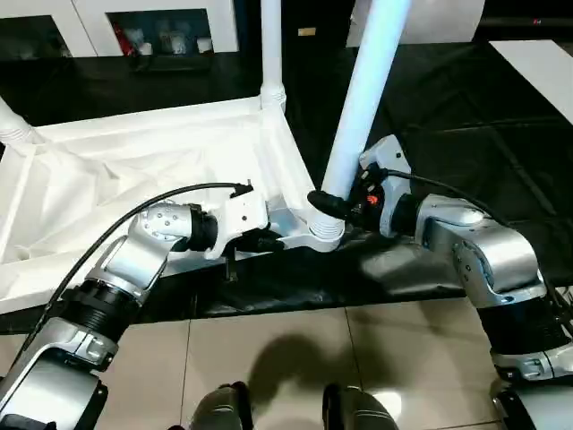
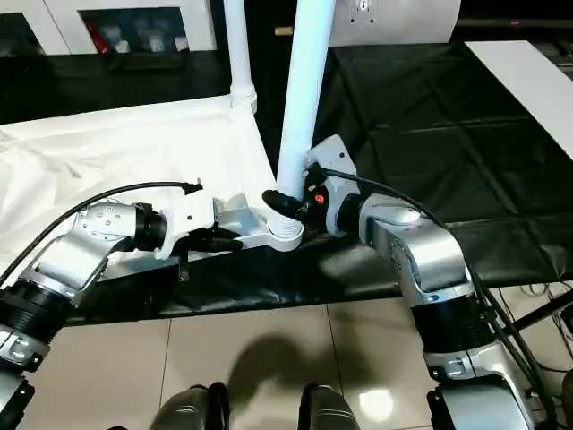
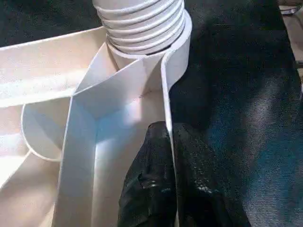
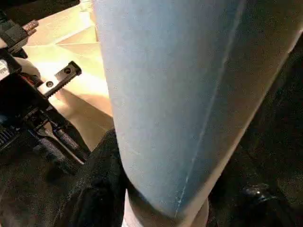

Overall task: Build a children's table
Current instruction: Insert table leg to table base

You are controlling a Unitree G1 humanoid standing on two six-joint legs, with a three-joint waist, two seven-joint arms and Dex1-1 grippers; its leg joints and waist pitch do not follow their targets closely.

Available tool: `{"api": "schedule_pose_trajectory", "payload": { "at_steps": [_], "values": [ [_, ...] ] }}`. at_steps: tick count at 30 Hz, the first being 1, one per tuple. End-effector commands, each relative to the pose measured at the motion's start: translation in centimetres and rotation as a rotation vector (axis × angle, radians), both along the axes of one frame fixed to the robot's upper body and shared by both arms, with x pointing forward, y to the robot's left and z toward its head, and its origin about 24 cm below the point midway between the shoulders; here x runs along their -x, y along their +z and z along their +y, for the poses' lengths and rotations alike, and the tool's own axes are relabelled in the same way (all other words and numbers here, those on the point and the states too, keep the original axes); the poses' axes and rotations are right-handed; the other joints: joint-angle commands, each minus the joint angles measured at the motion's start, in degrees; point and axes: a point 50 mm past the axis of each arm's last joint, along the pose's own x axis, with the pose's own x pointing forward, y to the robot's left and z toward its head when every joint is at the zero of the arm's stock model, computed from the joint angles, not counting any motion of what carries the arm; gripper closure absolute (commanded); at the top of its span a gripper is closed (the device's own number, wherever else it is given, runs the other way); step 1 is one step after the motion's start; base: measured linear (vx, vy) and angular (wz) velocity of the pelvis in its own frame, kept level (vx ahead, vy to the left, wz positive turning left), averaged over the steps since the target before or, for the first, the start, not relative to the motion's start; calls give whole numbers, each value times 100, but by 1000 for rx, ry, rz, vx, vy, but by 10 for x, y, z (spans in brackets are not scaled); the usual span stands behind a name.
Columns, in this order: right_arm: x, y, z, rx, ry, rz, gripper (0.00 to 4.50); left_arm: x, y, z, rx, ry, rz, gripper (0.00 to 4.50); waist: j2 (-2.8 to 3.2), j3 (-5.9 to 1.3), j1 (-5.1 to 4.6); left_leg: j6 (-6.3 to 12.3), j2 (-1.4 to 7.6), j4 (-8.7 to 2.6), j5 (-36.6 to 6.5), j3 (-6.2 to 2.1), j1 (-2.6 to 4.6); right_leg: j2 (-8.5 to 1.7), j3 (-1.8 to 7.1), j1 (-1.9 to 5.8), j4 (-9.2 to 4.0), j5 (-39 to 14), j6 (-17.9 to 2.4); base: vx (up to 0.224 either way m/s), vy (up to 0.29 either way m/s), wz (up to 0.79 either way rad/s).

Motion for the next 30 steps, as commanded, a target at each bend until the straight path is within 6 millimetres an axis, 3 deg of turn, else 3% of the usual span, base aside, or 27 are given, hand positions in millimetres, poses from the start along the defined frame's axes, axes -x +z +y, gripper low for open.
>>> {"api": "schedule_pose_trajectory", "payload": {
  "at_steps": [1, 3, 11, 13, 14, 17, 18, 21, 22, 23, 26, 27, 30],
  "values": [
    [2, -27, -6, 49, -27, 116, 262, 8, -11, -3, -34, -67, 48, 450, -18, -488, 16, -154, 297, -408, -2116, -231, 244, -490, 273, 179, -562, -2911, -981, 0, 0, 0],
    [2, -30, -7, 43, -21, 146, 262, 7, -10, -4, -34, -78, 44, 450, 5, -483, 8, -168, 297, -414, -2182, -240, 251, -480, 265, 178, -560, -2893, -990, 0, 0, 0],
    [-1, -50, -18, -25, -70, 219, 262, 8, -8, -5, -20, -105, 52, 450, -6, -477, 7, -161, 303, -416, -2240, -246, 246, -495, 268, 182, -562, -2856, -1054, 0, 0, 0],
    [2, -58, -22, -55, -85, 243, 262, 7, -8, -3, -26, -96, 53, 450, 3, -475, 11, -179, 310, -436, -2308, -253, 249, -483, 260, 183, -552, -2810, -1070, 0, 0, 0],
    [4, -62, -23, -79, -89, 252, 262, 7, -8, -2, -28, -93, 52, 450, 39, -468, 18, -184, 313, -437, -2338, -258, 251, -495, 263, 175, -554, -2811, -1074, 0, 0, 0],
    [9, -71, -26, -125, -101, 272, 262, 6, -8, -1, -19, -80, 56, 450, 8, -462, 10, -187, 301, -436, -2465, -259, 260, -499, 255, 176, -587, -2978, -1042, 0, 0, 0],
    [11, -73, -27, -134, -101, 274, 262, 6, -7, 0, -18, -78, 57, 450, 52, -448, 16, -211, 304, -446, -2568, -264, 268, -499, 253, 159, -609, -3068, -1008, 0, 0, 0],
    [20, -82, -28, -143, -100, 271, 262, 5, -7, 1, -18, -69, 57, 450, 42, -444, 27, -196, 305, -458, -2616, -272, 284, -504, 252, 151, -622, -3164, -972, 0, 0, 0],
    [24, -86, -28, -109, -98, 256, 262, 5, -7, 2, -21, -68, 58, 450, 96, -423, 32, -240, 305, -466, -2750, -287, 300, -501, 240, 135, -626, -3289, -946, 0, 0, 0],
    [24, -86, -28, -109, -98, 256, 262, 5, -7, 2, -21, -68, 58, 450, 73, -423, 25, -251, 303, -470, -2813, -279, 309, -492, 238, 130, -651, -3356, -906, 0, 0, 0],
    [27, -90, -30, -29, -81, 219, 262, 5, -8, 3, -31, -74, 59, 450, 77, -411, 22, -281, 298, -494, -2921, -302, 333, -500, 227, 133, -675, -3560, -817, 0, 0, 0],
    [27, -90, -30, 9, -67, 200, 262, 5, -8, 3, -38, -80, 59, 450, 132, -384, 22, -289, 299, -507, -2977, -312, 338, -505, 223, 129, -676, -3585, -816, 0, 0, 0],
    [24, -86, -26, 126, 17, 152, 262, 5, -7, 4, -63, -100, 52, 450, 83, -362, 0, -315, 299, -543, -3152, -323, 382, -496, 217, 130, -713, -3646, -767, 0, 0, 0]
  ]
}}
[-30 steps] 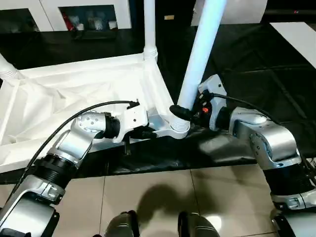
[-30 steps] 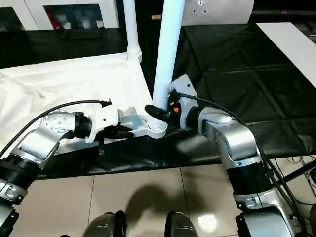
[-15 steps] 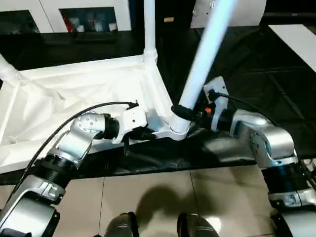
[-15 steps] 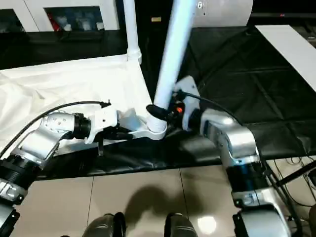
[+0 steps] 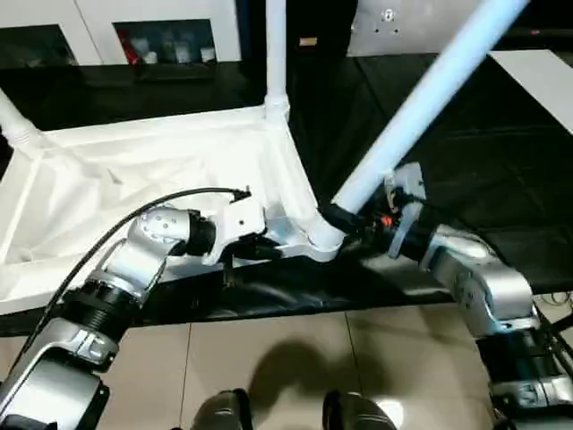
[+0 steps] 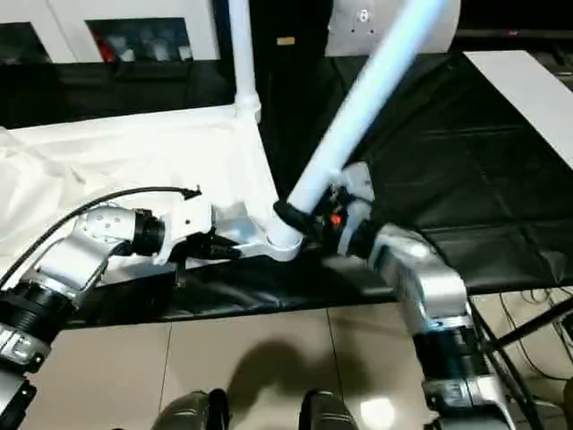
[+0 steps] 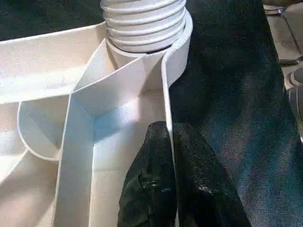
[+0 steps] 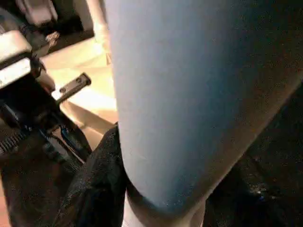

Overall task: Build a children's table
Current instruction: Insert table leg to table base

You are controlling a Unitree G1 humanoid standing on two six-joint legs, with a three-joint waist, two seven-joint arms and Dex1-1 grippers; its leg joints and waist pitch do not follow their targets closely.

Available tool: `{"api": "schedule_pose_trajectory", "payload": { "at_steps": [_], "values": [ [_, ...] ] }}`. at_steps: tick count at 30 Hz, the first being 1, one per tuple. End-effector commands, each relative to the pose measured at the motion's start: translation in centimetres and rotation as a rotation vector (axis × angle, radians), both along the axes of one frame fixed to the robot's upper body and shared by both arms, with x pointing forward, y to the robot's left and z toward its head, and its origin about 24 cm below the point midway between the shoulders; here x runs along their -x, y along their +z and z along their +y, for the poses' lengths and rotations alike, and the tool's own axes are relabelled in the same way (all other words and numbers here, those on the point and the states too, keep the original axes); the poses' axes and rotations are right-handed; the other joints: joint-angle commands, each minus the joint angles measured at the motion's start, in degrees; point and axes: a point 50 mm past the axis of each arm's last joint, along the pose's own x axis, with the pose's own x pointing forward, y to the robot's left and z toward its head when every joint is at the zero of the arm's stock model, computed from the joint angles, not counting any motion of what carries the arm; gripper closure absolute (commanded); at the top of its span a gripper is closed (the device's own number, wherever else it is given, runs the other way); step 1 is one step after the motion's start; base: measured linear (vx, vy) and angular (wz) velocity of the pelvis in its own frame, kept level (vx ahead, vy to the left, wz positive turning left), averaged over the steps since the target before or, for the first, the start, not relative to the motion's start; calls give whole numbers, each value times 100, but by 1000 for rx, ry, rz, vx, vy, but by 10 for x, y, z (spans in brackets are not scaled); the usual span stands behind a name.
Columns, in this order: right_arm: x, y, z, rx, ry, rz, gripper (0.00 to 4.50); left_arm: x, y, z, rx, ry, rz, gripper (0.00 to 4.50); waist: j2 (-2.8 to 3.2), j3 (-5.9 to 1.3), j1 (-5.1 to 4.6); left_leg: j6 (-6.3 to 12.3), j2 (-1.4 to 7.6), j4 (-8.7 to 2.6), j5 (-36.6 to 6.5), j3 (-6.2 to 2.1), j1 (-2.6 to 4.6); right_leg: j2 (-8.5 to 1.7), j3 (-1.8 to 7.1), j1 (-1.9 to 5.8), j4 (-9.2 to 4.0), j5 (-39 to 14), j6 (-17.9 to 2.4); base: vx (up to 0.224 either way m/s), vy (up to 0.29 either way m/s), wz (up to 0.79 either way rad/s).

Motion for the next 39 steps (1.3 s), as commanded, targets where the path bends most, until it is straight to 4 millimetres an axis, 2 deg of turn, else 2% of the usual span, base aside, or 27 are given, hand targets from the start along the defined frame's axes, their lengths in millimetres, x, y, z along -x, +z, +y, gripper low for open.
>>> {"api": "schedule_pose_trajectory", "payload": {
  "at_steps": [1, 2, 3, 4, 6, 8, 9, 10, 11, 12, 14, 15, 19, 20, 21, 23, 26, 29, 31, 32, 33, 34, 35, 36, 37, 38, 39],
  "values": [
    [12, -50, -13, 242, -7, 180, 262, 3, 1, 1, -57, -73, 1, 450, 64, -300, 1, -291, 310, -462, -3113, -310, 280, -508, 245, 29, -603, -3618, -795, 0, 0, 0],
    [11, -49, -11, 264, 21, 179, 262, 3, 1, 1, -66, -76, -3, 450, 68, -296, 5, -269, 315, -470, -3066, -307, 275, -507, 252, 30, -599, -3560, -817, 0, 0, 0],
    [11, -48, -10, 282, 53, 184, 262, 3, 2, 1, -75, -82, -7, 450, 21, -260, -10, -259, 316, -489, -3063, -304, 255, -500, 250, 28, -607, -3566, -808, 0, 0, 0],
    [14, -50, -8, 318, 113, 201, 262, 2, 3, 2, -81, -87, -11, 450, 16, -238, -7, -244, 313, -495, -3080, -317, 255, -501, 248, 29, -596, -3656, -775, 0, 0, 0],
    [15, -51, -8, 334, 138, 207, 262, 2, 3, 2, -83, -89, -12, 450, 20, -232, -15, -222, 310, -486, -3108, -308, 285, -516, 260, 4, -636, -3850, -712, 0, 0, 0],
    [17, -55, -6, 372, 194, 214, 262, 1, 5, 3, -92, -97, -18, 450, -7, -195, -14, -188, 304, -487, -3100, -305, 303, -525, 263, -25, -685, -4066, -616, 0, 0, 0],
    [18, -56, -5, 392, 223, 214, 262, 1, 7, 3, -99, -106, -22, 450, -32, -126, -33, -180, 298, -497, -3222, -312, 335, -513, 239, -67, -739, -4241, -540, 0, 0, 0],
    [19, -57, -4, 395, 229, 214, 262, 0, 7, 3, -100, -107, -23, 450, -13, -127, -34, -218, 305, -525, -3353, -339, 353, -501, 219, -39, -729, -4263, -494, 0, 0, 0],
    [20, -58, -2, 407, 252, 214, 262, 0, 9, 3, -105, -113, -28, 450, -24, -103, -41, -233, 308, -554, -3420, -350, 345, -499, 214, -41, -729, -4254, -478, 0, 0, 0],
    [22, -59, 0, 415, 275, 214, 262, -2, 11, 3, -108, -117, -33, 450, -32, -102, -38, -260, 318, -572, -3499, -358, 359, -498, 235, -47, -717, -4135, -489, 0, 0, 0],
    [24, -59, 2, 416, 293, 216, 262, -3, 14, 4, -112, -120, -45, 450, -32, -108, -33, -250, 330, -594, -3430, -352, 340, -516, 273, -17, -674, -3805, -632, 0, 0, 0],
    [24, -59, 2, 416, 293, 216, 262, -3, 14, 4, -112, -120, -45, 450, -32, -108, -33, -250, 330, -594, -3430, -352, 340, -516, 273, -17, -674, -3805, -632, 0, 0, 0],
    [35, -63, 9, 379, 356, 255, 262, -18, 31, 1, -101, -109, -105, 450, -29, -33, -14, -250, 340, -630, -3427, -344, 347, -522, 307, -28, -665, -3676, -715, 0, 0, 0],
    [36, -63, 12, 363, 359, 261, 262, -24, 38, 1, -99, -96, -126, 450, -11, -12, -9, -253, 340, -635, -3449, -346, 345, -520, 306, -34, -673, -3676, -725, 0, 0, 0],
    [37, -63, 13, 352, 359, 264, 262, -28, 42, 0, -98, -87, -138, 450, -38, -6, -6, -233, 329, -627, -3487, -333, 376, -518, 307, -47, -700, -3774, -702, 0, 0, 0],
    [38, -63, 15, 342, 357, 266, 262, -31, 46, 0, -99, -80, -147, 450, -50, 45, -5, -223, 337, -642, -3496, -373, 351, -558, 304, -36, -706, -4089, -646, 0, 0, 0],
    [38, -63, 18, 329, 340, 263, 262, -36, 51, 4, -120, -61, -163, 450, -34, 79, -15, -193, 311, -635, -3509, -386, 364, -567, 296, -72, -770, -4540, -480, 0, 0, 0],
    [32, -63, 19, 321, 271, 246, 262, -35, 50, 10, -120, -48, -153, 450, -30, 112, -43, -233, 317, -650, -3648, -439, 351, -589, 249, -78, -801, -4834, -388, 0, 0, 0],
    [28, -63, 19, 318, 220, 237, 262, -34, 49, 14, -112, -38, -142, 450, 13, 160, -93, -314, 331, -696, -3937, -516, 317, -591, 178, -37, -799, -4757, -356, 0, 0, 0],
    [23, -64, 19, 318, 168, 232, 262, -31, 47, 19, -101, -17, -135, 450, -13, 143, -104, -330, 346, -718, -3988, -538, 307, -598, 156, 4, -779, -4648, -382, 0, 0, 0],
    [22, -65, 19, 320, 152, 231, 262, -30, 47, 21, -97, -10, -132, 450, 56, 165, -119, -384, 368, -767, -4115, -576, 288, -619, 118, 40, -750, -4378, -454, 0, 0, 0],
    [20, -65, 19, 317, 124, 228, 262, -28, 46, 25, -84, 16, -127, 450, 41, 170, -143, -439, 392, -838, -4183, -624, 208, -637, 104, 141, -671, -4004, -503, 0, 0, 0],
    [18, -65, 20, 312, 97, 225, 262, -25, 45, 29, -72, 43, -122, 450, 57, 182, -146, -448, 392, -854, -4166, -629, 202, -655, 120, 136, -675, -3923, -529, 0, 0, 0],
    [16, -65, 21, 305, 68, 223, 262, -22, 45, 32, -64, 69, -117, 450, 53, 176, -145, -485, 382, -831, -4069, -615, 256, -688, 162, 70, -688, -3946, -592, 0, 0, 0],
    [15, -65, 21, 300, 46, 222, 262, -20, 44, 34, -59, 88, -115, 450, 32, 195, -162, -459, 353, -786, -3962, -594, 304, -697, 165, 23, -747, -4154, -582, 0, 0, 0],
    [12, -64, 22, 298, 0, 211, 262, -13, 42, 38, -51, 131, -108, 450, 30, 201, -181, -435, 351, -773, -3813, -613, 255, -727, 161, 66, -735, -4284, -561, 0, 0, 0],
    [10, -64, 23, 295, -43, 198, 262, -6, 40, 40, -39, 169, -101, 450, 29, 234, -206, -395, 340, -800, -3799, -615, 225, -695, 139, 73, -758, -4388, -517, -12, 24, -18]
  ]
}}
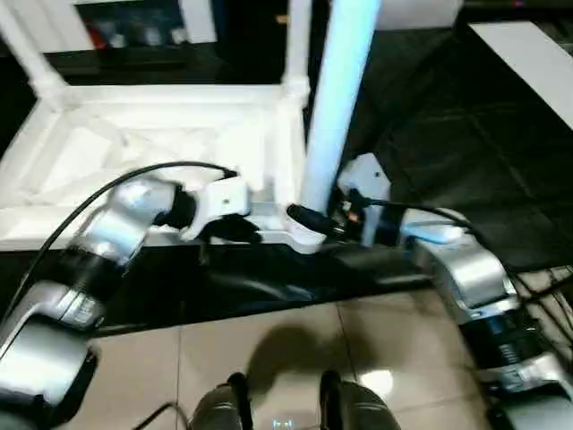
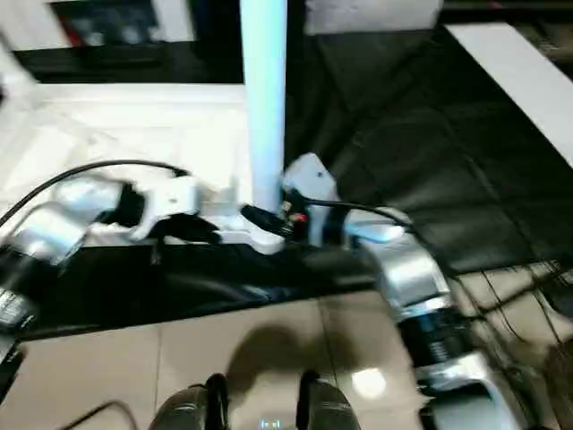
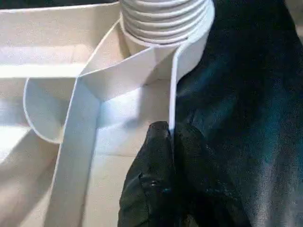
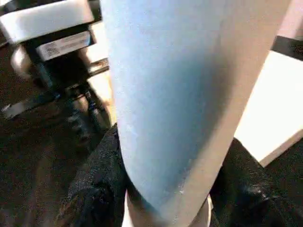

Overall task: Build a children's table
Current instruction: Insert table leg to table base

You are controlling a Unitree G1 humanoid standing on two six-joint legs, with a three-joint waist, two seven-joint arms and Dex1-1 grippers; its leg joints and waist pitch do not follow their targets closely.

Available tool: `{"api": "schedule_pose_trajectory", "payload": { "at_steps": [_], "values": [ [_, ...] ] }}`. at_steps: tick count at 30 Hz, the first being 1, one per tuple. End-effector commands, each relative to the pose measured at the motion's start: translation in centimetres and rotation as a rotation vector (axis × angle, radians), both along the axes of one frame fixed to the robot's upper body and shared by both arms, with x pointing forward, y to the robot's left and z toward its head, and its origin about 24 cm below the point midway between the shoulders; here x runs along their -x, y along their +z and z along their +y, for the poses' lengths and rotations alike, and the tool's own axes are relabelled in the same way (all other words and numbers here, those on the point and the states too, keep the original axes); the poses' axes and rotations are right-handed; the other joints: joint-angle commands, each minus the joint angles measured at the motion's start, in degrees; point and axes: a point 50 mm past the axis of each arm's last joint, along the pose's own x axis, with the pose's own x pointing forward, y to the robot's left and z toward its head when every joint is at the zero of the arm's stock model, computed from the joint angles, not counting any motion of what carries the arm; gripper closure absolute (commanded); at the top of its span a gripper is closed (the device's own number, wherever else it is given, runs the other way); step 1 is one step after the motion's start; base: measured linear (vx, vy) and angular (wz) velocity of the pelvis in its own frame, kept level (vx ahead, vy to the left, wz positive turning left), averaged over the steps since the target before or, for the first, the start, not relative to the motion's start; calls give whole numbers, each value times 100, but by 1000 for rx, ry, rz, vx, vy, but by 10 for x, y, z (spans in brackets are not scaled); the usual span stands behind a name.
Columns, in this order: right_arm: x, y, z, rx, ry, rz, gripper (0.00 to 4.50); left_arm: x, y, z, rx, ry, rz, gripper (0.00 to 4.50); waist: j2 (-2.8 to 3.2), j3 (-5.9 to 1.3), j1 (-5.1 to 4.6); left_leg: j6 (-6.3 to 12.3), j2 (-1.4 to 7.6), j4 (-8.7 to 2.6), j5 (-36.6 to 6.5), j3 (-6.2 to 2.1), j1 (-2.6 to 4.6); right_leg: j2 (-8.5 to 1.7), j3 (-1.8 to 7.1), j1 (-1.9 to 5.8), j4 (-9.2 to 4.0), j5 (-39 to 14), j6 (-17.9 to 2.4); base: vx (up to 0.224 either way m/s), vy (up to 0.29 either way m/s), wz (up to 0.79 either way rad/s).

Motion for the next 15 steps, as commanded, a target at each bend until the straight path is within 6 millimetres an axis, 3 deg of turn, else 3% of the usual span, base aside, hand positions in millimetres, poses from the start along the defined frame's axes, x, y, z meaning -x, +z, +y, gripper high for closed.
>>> {"api": "schedule_pose_trajectory", "payload": {
  "at_steps": [1, 2, 3, 5, 6, 7, 8, 10, 11, 12, 13, 14, 15],
  "values": [
    [13, -83, -25, 210, -160, 345, 262, 3, 11, 8, 51, 103, -51, 450, 56, -135, -17, -374, 448, -515, -3866, -449, 127, -671, 280, 73, -513, -3869, -471, -12, 24, -18],
    [11, -82, -24, 198, -196, 335, 262, 9, 9, 9, 62, 139, -48, 450, 26, -141, -45, -407, 456, -526, -3977, -452, 135, -645, 273, 69, -499, -3813, -472, -4, 30, -19],
    [8, -81, -23, 186, -227, 327, 262, 15, 7, 9, 71, 171, -46, 450, 66, -125, -71, -467, 467, -560, -4178, -477, 130, -627, 277, 68, -449, -3579, -526, 0, 0, 0],
    [0, -80, -20, 176, -305, 287, 262, 33, 1, -2, 98, 271, -50, 450, 86, -107, -163, -547, 461, -623, -4564, -521, 110, -565, 249, 84, -396, -3293, -574, 1, 19, -9],
    [0, -80, -20, 176, -305, 287, 262, 33, 1, -2, 98, 271, -50, 450, 84, -116, -172, -546, 456, -623, -4608, -522, 115, -565, 255, 93, -388, -3264, -561, 0, 36, -18],
    [-5, -79, -19, 171, -353, 272, 262, 45, 0, -16, 132, 319, -51, 450, 78, -123, -209, -534, 440, -614, -4672, -513, 154, -557, 253, 84, -386, -3242, -568, 0, 36, -18],
    [-5, -79, -18, 169, -357, 271, 262, 46, 1, -18, 137, 321, -51, 450, 100, -96, -220, -514, 430, -617, -4708, -540, 137, -556, 230, 80, -394, -3278, -553, 0, 0, 0],
    [-10, -75, -15, 147, -385, 250, 262, 54, 5, -39, 181, 354, -68, 450, 76, -110, -261, -423, 375, -594, -4855, -462, 252, -464, 165, 5, -496, -3521, -387, 0, 0, 0],
    [-11, -74, -13, 142, -385, 246, 262, 55, 6, -43, 188, 360, -73, 450, 47, -116, -269, -380, 369, -583, -4875, -454, 283, -439, 86, -6, -534, -3651, -308, 0, 0, 0],
    [-12, -73, -12, 138, -382, 242, 262, 55, 7, -46, 194, 373, -82, 450, 63, -109, -276, -356, 362, -615, -4934, -418, 296, -376, 30, -11, -562, -3658, -263, 0, 0, 0],
    [-12, -73, -11, 137, -380, 241, 262, 55, 8, -47, 192, 382, -89, 450, 116, -104, -253, -358, 406, -807, -5205, -355, 194, -221, -88, 95, -387, -3301, -245, 0, 0, 0],
    [-11, -73, -10, 136, -377, 241, 262, 54, 8, -46, 184, 388, -99, 450, 121, -128, -195, -345, 485, -1024, -5386, -297, 10, -130, -91, 279, -10, -2752, -310, -79, -43, 7],
    [-11, -74, -9, 136, -373, 241, 262, 53, 9, -46, 173, 405, -109, 450, 121, -184, 246, -204, 690, -1302, -5406, -132, -459, -133, 173, 609, 974, -1194, -324, -39, -109, 31]
  ]
}}
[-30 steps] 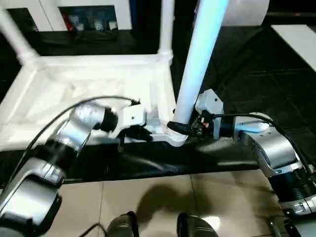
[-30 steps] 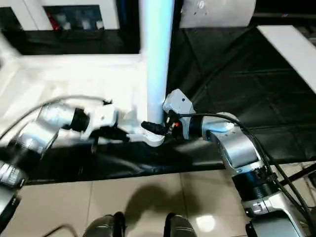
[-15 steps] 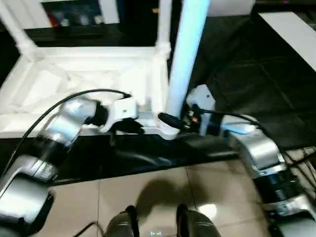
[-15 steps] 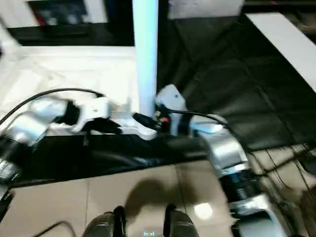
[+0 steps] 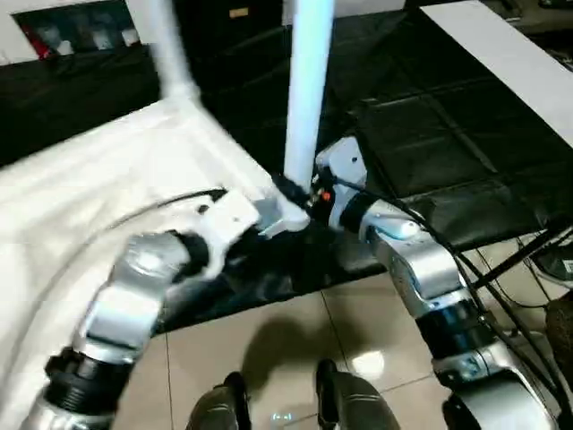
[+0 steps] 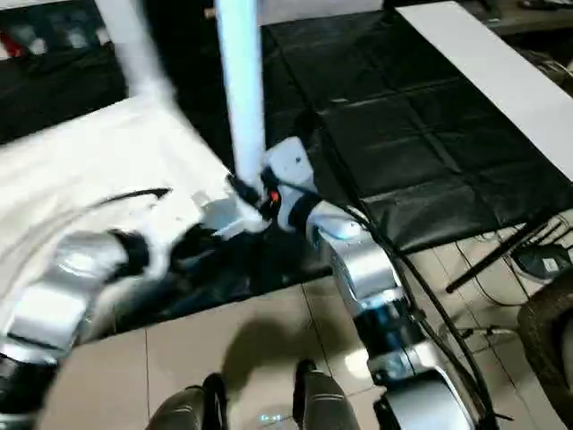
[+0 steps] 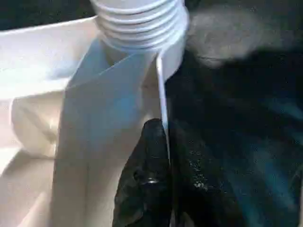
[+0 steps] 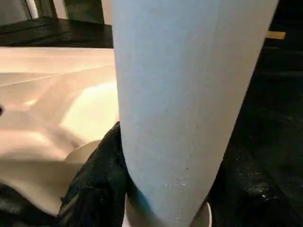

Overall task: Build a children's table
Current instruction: Insert table leg to table base

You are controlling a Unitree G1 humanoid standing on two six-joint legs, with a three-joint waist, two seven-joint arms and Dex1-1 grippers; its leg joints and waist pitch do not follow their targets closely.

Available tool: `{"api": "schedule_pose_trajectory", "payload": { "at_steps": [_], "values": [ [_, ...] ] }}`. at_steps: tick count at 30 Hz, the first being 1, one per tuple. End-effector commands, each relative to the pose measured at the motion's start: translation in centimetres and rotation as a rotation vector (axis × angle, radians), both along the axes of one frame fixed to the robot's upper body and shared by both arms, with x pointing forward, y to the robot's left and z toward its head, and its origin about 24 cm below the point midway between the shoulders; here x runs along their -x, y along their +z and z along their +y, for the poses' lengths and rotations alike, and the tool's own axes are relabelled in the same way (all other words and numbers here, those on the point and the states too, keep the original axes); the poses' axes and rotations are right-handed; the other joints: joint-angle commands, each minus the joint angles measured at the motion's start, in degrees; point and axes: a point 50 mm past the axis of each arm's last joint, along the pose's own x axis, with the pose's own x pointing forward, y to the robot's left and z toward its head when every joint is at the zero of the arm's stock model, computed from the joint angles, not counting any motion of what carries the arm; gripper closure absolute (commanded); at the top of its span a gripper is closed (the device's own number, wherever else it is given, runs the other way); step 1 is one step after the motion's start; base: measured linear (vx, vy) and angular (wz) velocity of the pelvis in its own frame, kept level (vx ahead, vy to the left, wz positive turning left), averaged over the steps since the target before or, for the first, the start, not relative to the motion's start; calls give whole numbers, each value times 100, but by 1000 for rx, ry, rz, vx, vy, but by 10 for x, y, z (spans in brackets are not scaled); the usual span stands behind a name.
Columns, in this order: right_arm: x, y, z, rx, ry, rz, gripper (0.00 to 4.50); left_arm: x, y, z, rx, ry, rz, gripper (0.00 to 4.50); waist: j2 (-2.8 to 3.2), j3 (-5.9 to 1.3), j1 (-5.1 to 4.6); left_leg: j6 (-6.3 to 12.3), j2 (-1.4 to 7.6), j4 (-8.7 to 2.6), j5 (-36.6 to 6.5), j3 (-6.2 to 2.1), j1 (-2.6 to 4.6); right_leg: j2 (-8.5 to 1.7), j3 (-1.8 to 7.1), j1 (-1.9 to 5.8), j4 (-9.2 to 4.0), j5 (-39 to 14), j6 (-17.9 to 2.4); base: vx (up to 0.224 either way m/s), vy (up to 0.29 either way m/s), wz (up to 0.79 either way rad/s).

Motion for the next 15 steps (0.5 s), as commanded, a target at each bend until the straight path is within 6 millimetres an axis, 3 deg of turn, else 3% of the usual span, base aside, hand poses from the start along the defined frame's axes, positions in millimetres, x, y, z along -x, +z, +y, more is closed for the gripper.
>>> {"api": "schedule_pose_trajectory", "payload": {
  "at_steps": [1, 2, 3, 4, 5, 6, 7, 8, 9, 10, 11, 12, 13, 15],
  "values": [
    [9, -76, -23, 177, -109, 305, 262, 2, 19, 0, -6, -13, -93, 450, -120, -363, 260, -312, 374, -581, -4041, 139, 298, -262, 594, -158, -316, -2578, -74, -39, -109, 31],
    [10, -76, -22, 176, -101, 309, 262, 2, 19, 1, -11, -3, -93, 450, -334, -412, 218, -126, 1, 327, -2574, 4, 621, -435, 652, -457, -1048, -4090, 70, 48, -199, 14],
    [10, -77, -22, 175, -97, 311, 262, 1, 19, 2, -14, 2, -92, 450, -179, -378, 304, 293, -164, 552, -387, -389, 13, -795, 1015, 100, -1229, -4886, 91, 84, -159, -21],
    [10, -77, -22, 175, -97, 311, 262, 1, 19, 2, -15, 4, -93, 450, -180, -246, 366, 146, 29, 404, -196, -464, -228, -848, 885, 240, -1082, -4390, -2, 84, -159, -21],
    [10, -78, -21, 176, -96, 312, 262, -1, 20, 5, -25, 22, -98, 450, -47, -317, 399, -38, 195, 227, -394, -517, -139, -791, 817, 215, -974, -3888, -189, 62, -46, -12],
    [10, -78, -21, 177, -96, 312, 262, -1, 20, 6, -29, 29, -100, 450, -45, -349, 317, -151, 325, -75, -1214, -503, -83, -493, 610, 204, -776, -2794, -458, 0, 0, 0],
    [10, -79, -21, 176, -94, 316, 262, -2, 21, 10, -50, 49, -104, 450, 27, -408, 271, -227, 413, -175, -1843, -490, 24, -391, 557, 188, -688, -1940, -738, 0, 0, 0],
    [10, -79, -21, 176, -93, 317, 262, -3, 20, 11, -58, 54, -105, 450, 36, -424, 251, -207, 425, -173, -1980, -466, 68, -410, 576, 186, -691, -1581, -879, 0, 0, 0],
    [10, -79, -21, 176, -93, 319, 262, -3, 20, 13, -71, 54, -106, 450, 27, -412, 223, -135, 440, -214, -2185, -446, 39, -436, 560, 227, -688, -1438, -1071, 0, 0, 0],
    [10, -79, -21, 176, -93, 319, 262, -3, 20, 13, -77, 52, -106, 450, 15, -399, 214, -111, 418, -219, -2298, -429, 13, -454, 557, 241, -716, -1656, -1058, 0, 0, 0],
    [10, -79, -21, 175, -93, 320, 262, -3, 20, 14, -85, 46, -102, 450, 8, -398, 222, -98, 400, -208, -2460, -415, 24, -501, 568, 218, -776, -2204, -964, 0, 0, 0],
    [10, -79, -21, 174, -91, 321, 262, -4, 20, 15, -95, 53, -109, 450, 12, -414, 232, -75, 395, -197, -2397, -411, 22, -535, 587, 213, -818, -2453, -872, 0, 0, 0],
    [10, -80, -21, 175, -91, 321, 262, -5, 20, 17, -110, 58, -119, 450, 9, -416, 238, -52, 399, -213, -2252, -409, -5, -534, 584, 225, -830, -2438, -818, 0, 0, 0],
    [9, -80, -21, 171, -89, 325, 262, -6, 21, 18, -124, 58, -125, 450, 7, -422, 247, -31, 403, -215, -2192, -392, 12, -524, 590, 196, -844, -2388, -784, 0, 0, 0]
  ]
}}
